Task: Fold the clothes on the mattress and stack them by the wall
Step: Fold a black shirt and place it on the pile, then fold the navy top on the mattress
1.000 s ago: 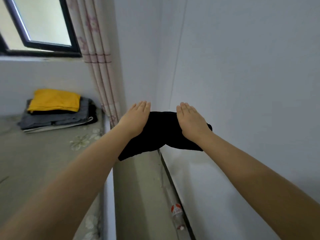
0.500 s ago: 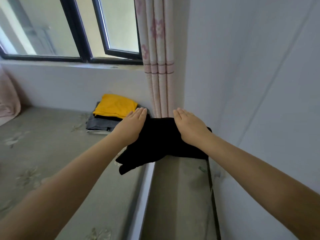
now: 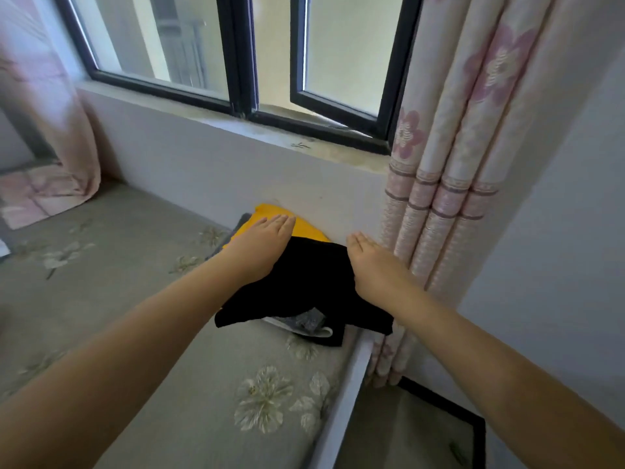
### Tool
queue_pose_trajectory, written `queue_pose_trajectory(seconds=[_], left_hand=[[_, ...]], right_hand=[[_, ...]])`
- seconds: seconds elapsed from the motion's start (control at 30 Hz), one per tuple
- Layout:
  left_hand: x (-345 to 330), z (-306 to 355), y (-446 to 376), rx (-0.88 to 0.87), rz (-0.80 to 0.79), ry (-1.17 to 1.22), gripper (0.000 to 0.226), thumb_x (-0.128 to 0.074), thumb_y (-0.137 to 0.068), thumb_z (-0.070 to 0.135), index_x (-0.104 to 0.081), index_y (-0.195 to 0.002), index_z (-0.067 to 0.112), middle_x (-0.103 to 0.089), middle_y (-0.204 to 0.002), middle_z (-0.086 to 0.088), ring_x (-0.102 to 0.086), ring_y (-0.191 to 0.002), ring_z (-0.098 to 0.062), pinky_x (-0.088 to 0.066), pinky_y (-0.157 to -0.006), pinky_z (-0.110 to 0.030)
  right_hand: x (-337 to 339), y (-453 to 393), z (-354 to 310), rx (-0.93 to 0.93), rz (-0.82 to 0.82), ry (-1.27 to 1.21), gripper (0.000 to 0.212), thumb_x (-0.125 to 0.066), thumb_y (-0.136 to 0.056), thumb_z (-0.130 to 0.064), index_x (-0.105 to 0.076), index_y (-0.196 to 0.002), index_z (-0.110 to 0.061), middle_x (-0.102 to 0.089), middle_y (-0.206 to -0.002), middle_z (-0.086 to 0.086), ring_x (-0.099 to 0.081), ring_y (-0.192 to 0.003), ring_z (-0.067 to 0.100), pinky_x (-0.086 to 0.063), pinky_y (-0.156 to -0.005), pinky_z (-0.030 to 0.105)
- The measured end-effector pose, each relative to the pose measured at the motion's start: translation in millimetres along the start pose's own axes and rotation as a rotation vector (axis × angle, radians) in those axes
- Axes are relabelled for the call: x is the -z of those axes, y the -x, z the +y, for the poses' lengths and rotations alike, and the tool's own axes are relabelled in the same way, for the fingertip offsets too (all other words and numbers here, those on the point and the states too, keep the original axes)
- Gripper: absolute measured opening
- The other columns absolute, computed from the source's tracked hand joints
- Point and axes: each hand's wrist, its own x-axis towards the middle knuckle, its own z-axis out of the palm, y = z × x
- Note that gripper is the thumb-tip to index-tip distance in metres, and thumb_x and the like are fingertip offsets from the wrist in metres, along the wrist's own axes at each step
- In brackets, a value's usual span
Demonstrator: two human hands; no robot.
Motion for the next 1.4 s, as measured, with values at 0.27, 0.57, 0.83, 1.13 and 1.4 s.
queue_pose_trajectory(seconds=[0.27, 0.57, 0.83, 1.13, 1.4], left_hand=[[-0.5, -98.1, -158.2, 0.160, 0.000, -0.026, 0.053, -0.031, -0.094, 0.000, -0.011, -0.144, -0.001, -0.014, -0.153, -0.014, -0.016, -0.141, -0.021, -0.006, -0.112, -0.028], [-119.2, -181.2, -208.2, 0.242, -0.106, -0.082, 0.060, -0.041, -0.090, 0.001, -0.018, -0.145, 0.008, -0.021, -0.150, -0.015, -0.013, -0.141, -0.028, -0.005, -0.114, -0.035], [-289.5, -114.3, -163.5, 0.374, -0.646, 0.247, 0.078, -0.042, -0.092, 0.002, 0.010, -0.145, 0.025, 0.016, -0.154, -0.006, 0.013, -0.142, -0.026, -0.002, -0.115, -0.038], [-272.2, -96.4, -104.6, 0.771, -0.385, 0.357, 0.057, -0.036, -0.096, 0.010, -0.013, -0.147, 0.024, -0.001, -0.156, -0.006, 0.003, -0.143, -0.023, -0.005, -0.115, -0.039], [-186.2, -30.7, 143.9, 1.480, -0.122, 0.232, 0.038, -0.038, -0.095, 0.017, -0.046, -0.132, 0.009, -0.032, -0.147, -0.012, -0.022, -0.139, -0.024, -0.014, -0.111, -0.035]], right_hand=[[-9.3, -194.7, 35.4, -0.059, 0.097, -0.089, 0.046, -0.041, -0.090, -0.004, -0.032, -0.134, -0.001, -0.042, -0.135, 0.018, -0.043, -0.122, 0.030, -0.037, -0.099, 0.033], [-131.0, -297.6, 14.7, 0.125, -0.078, -0.118, 0.057, -0.037, -0.096, -0.016, -0.012, -0.144, 0.000, -0.025, -0.149, 0.018, -0.029, -0.135, 0.031, -0.030, -0.108, 0.038], [-298.2, -278.2, 21.8, 0.338, -0.516, -0.085, 0.069, -0.036, -0.096, -0.040, 0.007, -0.147, -0.021, 0.012, -0.155, 0.006, 0.009, -0.143, 0.024, 0.001, -0.115, 0.044], [-270.5, -269.8, -14.4, 0.469, -0.423, -0.039, 0.077, -0.034, -0.091, -0.056, -0.002, -0.148, -0.015, 0.007, -0.155, 0.014, 0.001, -0.143, 0.030, -0.008, -0.113, 0.048], [-184.4, -178.4, -192.1, 1.073, -0.244, -0.132, 0.065, -0.040, -0.094, -0.028, -0.008, -0.147, -0.011, 0.000, -0.156, 0.011, -0.005, -0.143, 0.028, -0.009, -0.113, 0.046]])
